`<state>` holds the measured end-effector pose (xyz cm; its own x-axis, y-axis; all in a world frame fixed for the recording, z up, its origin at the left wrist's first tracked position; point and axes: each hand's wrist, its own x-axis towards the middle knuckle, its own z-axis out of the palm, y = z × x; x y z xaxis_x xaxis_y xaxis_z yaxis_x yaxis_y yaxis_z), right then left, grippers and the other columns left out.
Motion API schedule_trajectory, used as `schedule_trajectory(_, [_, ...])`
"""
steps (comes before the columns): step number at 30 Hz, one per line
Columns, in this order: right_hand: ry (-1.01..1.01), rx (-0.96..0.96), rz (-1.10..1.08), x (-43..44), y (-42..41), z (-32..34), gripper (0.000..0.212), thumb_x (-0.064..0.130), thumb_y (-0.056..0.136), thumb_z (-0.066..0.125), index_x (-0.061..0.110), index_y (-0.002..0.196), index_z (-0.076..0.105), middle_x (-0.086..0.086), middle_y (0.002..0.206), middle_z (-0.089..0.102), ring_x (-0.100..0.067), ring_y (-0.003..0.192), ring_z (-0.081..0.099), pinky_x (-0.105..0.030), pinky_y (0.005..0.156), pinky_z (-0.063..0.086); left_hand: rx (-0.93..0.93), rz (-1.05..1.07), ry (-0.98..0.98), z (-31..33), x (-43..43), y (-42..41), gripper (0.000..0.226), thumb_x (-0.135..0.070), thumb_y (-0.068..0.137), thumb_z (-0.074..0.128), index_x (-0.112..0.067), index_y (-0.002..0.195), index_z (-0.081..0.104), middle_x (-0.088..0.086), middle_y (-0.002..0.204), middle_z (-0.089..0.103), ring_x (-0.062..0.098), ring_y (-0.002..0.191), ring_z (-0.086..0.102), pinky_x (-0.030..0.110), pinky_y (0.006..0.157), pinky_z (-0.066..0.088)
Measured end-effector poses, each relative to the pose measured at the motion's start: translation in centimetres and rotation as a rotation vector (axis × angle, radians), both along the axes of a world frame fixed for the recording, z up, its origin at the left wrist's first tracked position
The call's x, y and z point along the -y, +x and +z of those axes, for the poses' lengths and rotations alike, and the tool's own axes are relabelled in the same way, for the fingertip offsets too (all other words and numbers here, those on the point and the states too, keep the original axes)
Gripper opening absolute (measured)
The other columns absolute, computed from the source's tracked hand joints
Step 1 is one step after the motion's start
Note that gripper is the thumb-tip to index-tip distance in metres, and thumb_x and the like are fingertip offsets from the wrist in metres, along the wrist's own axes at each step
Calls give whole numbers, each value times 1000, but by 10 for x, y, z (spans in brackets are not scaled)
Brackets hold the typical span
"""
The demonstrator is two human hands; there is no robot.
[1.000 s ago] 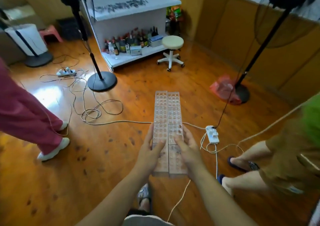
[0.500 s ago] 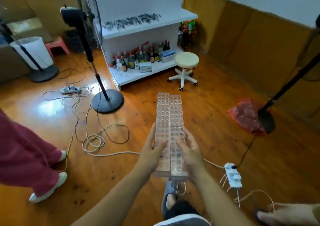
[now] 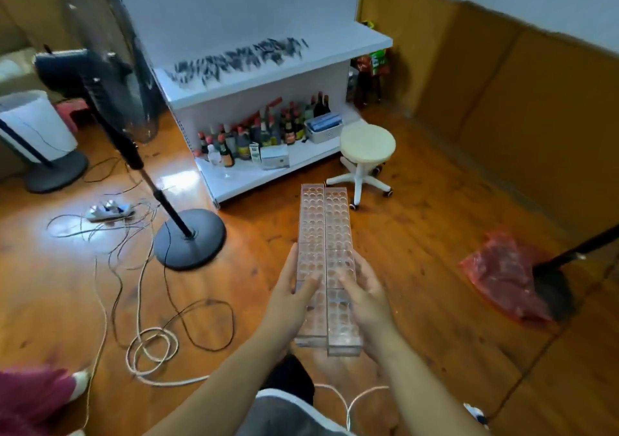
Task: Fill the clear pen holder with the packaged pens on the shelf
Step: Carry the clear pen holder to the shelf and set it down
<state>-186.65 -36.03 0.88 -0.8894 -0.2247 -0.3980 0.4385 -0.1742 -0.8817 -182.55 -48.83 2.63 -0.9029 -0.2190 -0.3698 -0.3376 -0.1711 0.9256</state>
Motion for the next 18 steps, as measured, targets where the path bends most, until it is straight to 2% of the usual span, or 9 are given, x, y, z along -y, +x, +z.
schedule_trajectory(5, [59,-6,-65,38,-124,-15,41,25,94,64,33,133,54,11,111,72,-14,97,72,-40,78,60,-23,-73,31,-23,40,-132,60,-23,99,53,-46,146,24,-26,122,59,-3,102,64,25,82,55])
schedule_trajectory(9, [102,-9,-104,63,-210,-6,38,26,94,63,39,128,53,20,102,71,-5,91,71,-25,67,58,-13,-138,57,-19,69,-228,59,-28,98,54,-49,145,25,-27,118,61,-4,100,65,25,81,55])
schedule_trajectory(11, [115,7,-134,68,-249,-2,35,25,94,64,41,124,54,21,103,70,-3,91,71,-26,70,59,-9,-162,81,-15,75,-271,58,-27,98,54,-48,145,27,-26,119,63,-2,101,65,22,76,56])
schedule_trajectory(13, [103,29,-179,68,-287,1,35,23,94,65,41,122,57,16,111,70,-8,96,71,-34,79,60,-32,-198,96,-13,74,-313,54,-23,99,52,-47,142,31,-25,117,65,0,103,65,21,75,55])
schedule_trajectory(15, [108,35,-200,63,-326,-1,38,24,93,65,39,126,56,15,118,67,-10,100,70,-37,83,59,-45,-235,98,-14,70,-356,52,-21,100,52,-45,142,33,-22,120,65,5,107,65,28,83,55])
schedule_trajectory(18, [108,25,-214,50,-390,-8,40,25,93,66,37,129,55,16,113,69,-9,98,71,-34,78,60,-55,-264,97,-21,57,-421,51,-23,99,53,-44,142,35,-18,123,64,9,111,64,37,91,54])
